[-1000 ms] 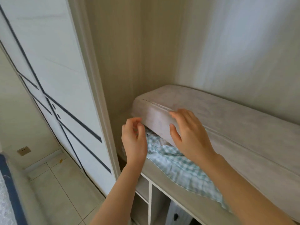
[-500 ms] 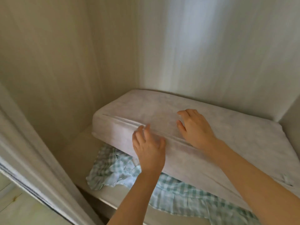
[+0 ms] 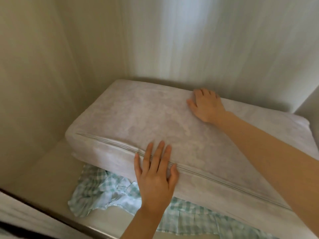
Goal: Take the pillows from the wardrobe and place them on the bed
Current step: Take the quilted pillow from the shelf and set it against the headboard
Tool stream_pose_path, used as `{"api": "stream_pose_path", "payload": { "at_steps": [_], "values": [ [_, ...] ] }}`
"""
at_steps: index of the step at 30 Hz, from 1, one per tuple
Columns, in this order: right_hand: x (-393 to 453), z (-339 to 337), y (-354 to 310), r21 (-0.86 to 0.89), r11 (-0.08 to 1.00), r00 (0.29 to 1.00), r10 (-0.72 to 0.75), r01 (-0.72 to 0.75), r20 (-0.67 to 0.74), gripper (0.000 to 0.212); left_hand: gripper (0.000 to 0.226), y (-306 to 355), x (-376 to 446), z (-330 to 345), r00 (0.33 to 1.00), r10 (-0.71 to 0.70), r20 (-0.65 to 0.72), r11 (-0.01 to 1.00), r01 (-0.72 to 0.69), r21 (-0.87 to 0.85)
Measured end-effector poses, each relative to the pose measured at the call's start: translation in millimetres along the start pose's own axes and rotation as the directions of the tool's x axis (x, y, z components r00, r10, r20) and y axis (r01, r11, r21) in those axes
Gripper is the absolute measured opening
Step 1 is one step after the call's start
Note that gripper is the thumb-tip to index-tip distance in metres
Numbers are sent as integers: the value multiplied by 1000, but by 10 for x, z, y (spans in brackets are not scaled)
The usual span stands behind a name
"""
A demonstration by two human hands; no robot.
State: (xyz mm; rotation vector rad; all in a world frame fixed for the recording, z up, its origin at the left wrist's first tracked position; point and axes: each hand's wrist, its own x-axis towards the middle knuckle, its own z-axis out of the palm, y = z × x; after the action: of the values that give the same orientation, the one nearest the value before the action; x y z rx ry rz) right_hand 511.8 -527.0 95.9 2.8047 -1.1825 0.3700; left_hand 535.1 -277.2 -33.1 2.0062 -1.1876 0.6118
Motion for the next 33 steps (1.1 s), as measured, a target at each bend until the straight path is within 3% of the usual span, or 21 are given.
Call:
{"api": "stream_pose_path", "payload": {
  "at_steps": [3, 6, 17, 19, 22, 25, 28, 30, 33],
  "values": [
    [80, -36, 31, 34, 990, 986, 135, -139, 98, 68, 45, 7, 30, 0, 1000, 5, 2, 1000, -5, 7],
    [29, -7, 79, 56, 984, 975, 160, -170, 154, 69, 45, -10, 44, 2, 1000, 18, 4, 1000, -18, 20],
    [-296, -368, -33, 5, 998, 990, 58, -58, -127, 57, 55, -127, -441, -88, 998, 54, -10, 999, -54, -4],
    [-352, -566, -24, -7, 999, 992, 49, -50, -116, 59, 56, -135, -481, -146, 999, 47, -13, 999, -48, -12],
    [-598, -737, -56, -1, 1000, 996, 26, -26, -91, 57, 56, -95, -580, -278, 1000, 5, 26, 1000, -5, -14],
    [-950, -875, -143, -37, 999, 972, -48, 40, -230, 49, 56, 86, -720, -444, 992, -109, 57, 990, 113, -86],
    [-1294, -1090, -251, -4, 995, 948, -92, 96, -306, 44, 48, 416, -693, -669, 931, -361, 59, 904, 364, -225],
    [-1548, -1216, -322, 36, 991, 939, -109, 128, -327, 43, 51, 711, -548, -889, 849, -517, 111, 756, 513, -406],
    [-1991, -1365, -445, 77, 980, 924, -147, 186, -354, 41, 55, 1113, -245, -1247, 807, -556, 198, 582, 549, -600]
  ]
}}
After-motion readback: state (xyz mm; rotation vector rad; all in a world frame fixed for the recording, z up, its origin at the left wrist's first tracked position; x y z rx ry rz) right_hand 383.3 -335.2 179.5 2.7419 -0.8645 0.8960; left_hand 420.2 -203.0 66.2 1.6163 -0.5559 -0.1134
